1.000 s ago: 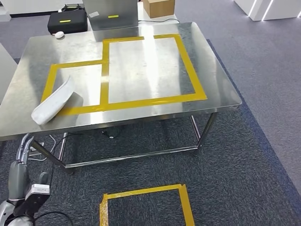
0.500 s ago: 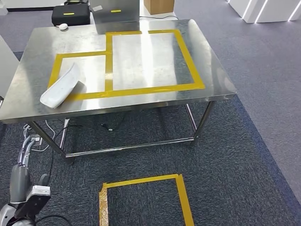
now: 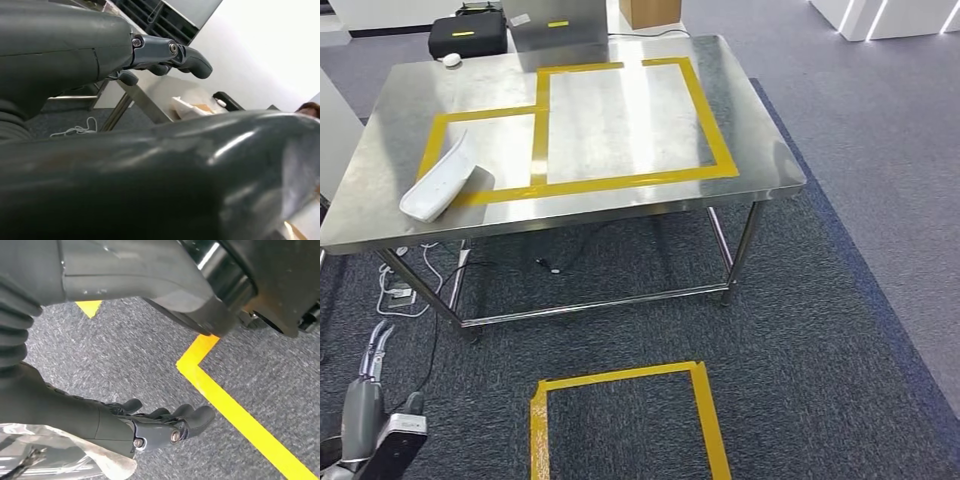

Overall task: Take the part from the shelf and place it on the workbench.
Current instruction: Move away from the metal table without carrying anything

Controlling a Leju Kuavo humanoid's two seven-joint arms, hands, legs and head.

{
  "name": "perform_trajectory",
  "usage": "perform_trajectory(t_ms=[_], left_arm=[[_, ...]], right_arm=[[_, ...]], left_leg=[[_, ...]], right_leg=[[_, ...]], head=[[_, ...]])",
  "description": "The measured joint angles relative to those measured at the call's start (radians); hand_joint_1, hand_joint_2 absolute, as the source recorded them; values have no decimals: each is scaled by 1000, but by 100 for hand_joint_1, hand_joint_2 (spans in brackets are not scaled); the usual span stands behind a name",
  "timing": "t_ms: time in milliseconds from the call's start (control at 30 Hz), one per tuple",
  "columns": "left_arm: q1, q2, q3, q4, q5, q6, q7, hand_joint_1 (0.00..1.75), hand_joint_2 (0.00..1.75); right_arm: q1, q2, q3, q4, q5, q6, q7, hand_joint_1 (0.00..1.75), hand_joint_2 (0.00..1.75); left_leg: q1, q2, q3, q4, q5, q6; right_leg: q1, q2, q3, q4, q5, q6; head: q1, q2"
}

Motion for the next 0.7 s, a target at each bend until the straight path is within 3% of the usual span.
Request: perform_trajectory(t_ms=[67, 100, 200, 267, 333, 400, 433, 467, 533, 600, 633, 700], left_arm=[[8, 1, 7, 1, -2, -11, 23, 0, 0], [15, 2, 11, 3, -1, -23, 37, 0, 0], [34, 0, 22, 23, 29, -77, 82, 0, 0], [41, -15, 31, 56, 101, -122, 97, 0, 0], [49, -44, 52, 106, 224, -161, 89, 0, 0], [54, -80, 80, 168, 346, -180, 70, 0, 0], [54, -97, 93, 204, 386, -181, 63, 0, 0], [53, -112, 104, 241, 410, -178, 59, 0, 0], [47, -138, 124, 325, 440, -165, 55, 0, 0], [39, -155, 146, 414, 470, -156, 51, 0, 0], [34, -163, 159, 460, 484, -155, 49, 0, 0], [24, -181, 179, 560, 505, -161, 40, 0, 0]], right_arm=[[-2, 0, 1, -9, -1, -11, -1, 0, 175], [-2, 0, 2, -14, -2, -19, -1, 0, 175], [-5, -4, 6, -26, -6, -43, 17, 0, 175], [-7, -9, 11, -35, -10, -49, 34, 0, 87], [-9, -15, 18, -43, -15, -54, 48, 0, 0], [-10, -19, 28, -50, -22, -62, 59, 0, 0], [-10, -21, 34, -54, -27, -67, 67, 0, 0], [-10, -23, 39, -56, -32, -72, 75, 0, 0], [-3, -28, 49, -60, -43, -82, 86, 0, 0], [6, -31, 60, -66, -55, -94, 90, 0, 0], [10, -32, 64, -70, -60, -101, 90, 0, 0], [16, -33, 76, -79, -63, -113, 94, 0, 0]], left_leg=[[-5, 0, 64, -122, 46, 18], [-8, 1, 81, -158, 56, 25], [-8, 4, 88, -186, 60, 34], [-1, 4, 94, -211, 61, 41], [4, 5, 93, -226, 61, 45], [7, 9, 85, -223, 65, 44], [9, 10, 82, -221, 67, 42], [12, 11, 79, -218, 69, 39], [18, 9, 72, -212, 74, 29], [18, 5, 58, -202, 83, 16], [16, 3, 50, -200, 89, 9], [14, 2, 37, -199, 102, -4]], right_leg=[[4, 1, -6, 8, -4, 1], [5, 1, -11, 12, -5, 4], [4, 2, -15, 17, -5, 19], [4, 4, -30, 43, -32, 33], [-2, 7, -77, 147, -93, 48], [-11, 6, -126, 274, -140, 61], [-16, 6, -131, 299, -138, 66], [-21, 6, -119, 281, -117, 72], [-32, 8, -56, 154, -47, 86], [-37, 16, -15, 48, -13, 92], [-37, 20, -16, 33, -15, 87], [-35, 21, -33, 36, -11, 66]], head=[[1, 0], [1, 0], [-1, 0], [2, 0], [6, 0], [8, 0], [8, 0], [8, 0], [9, 0], [13, 0], [15, 0], [14, 0]])
